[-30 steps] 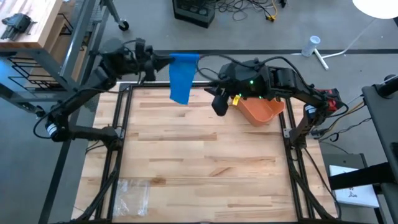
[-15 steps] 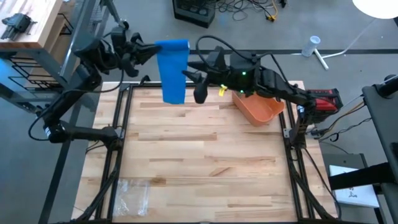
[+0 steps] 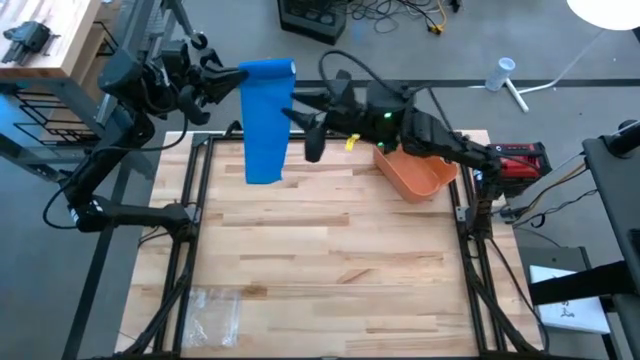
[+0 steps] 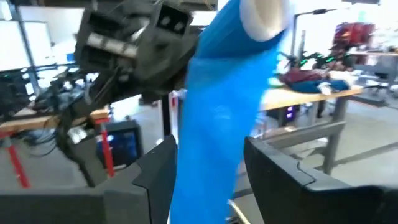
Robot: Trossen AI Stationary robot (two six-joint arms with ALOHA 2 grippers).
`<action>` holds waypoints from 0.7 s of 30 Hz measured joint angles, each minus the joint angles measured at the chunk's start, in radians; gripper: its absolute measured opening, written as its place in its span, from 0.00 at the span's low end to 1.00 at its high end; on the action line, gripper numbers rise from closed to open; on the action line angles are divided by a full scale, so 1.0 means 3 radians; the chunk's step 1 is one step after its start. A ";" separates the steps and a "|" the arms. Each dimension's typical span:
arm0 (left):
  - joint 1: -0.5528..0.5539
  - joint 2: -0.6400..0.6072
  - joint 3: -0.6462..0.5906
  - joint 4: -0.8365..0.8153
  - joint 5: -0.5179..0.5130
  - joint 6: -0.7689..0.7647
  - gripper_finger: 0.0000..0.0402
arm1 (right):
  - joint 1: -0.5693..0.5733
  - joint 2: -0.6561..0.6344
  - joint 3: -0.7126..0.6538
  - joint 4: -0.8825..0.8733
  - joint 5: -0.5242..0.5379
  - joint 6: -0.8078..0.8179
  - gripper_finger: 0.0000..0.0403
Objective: Roll bandage
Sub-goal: Roll the blue bandage
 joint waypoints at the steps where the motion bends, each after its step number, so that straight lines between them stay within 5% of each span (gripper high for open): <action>1: 0.0000 0.0005 0.0000 0.0017 -0.0001 -0.0022 0.01 | 0.0000 0.0051 0.0000 0.0052 -0.0010 0.0001 0.44; 21: 0.0001 -0.0124 0.0000 0.0170 0.0101 -0.0053 0.00 | -0.0022 0.0103 0.0008 0.0118 0.0007 0.0020 0.34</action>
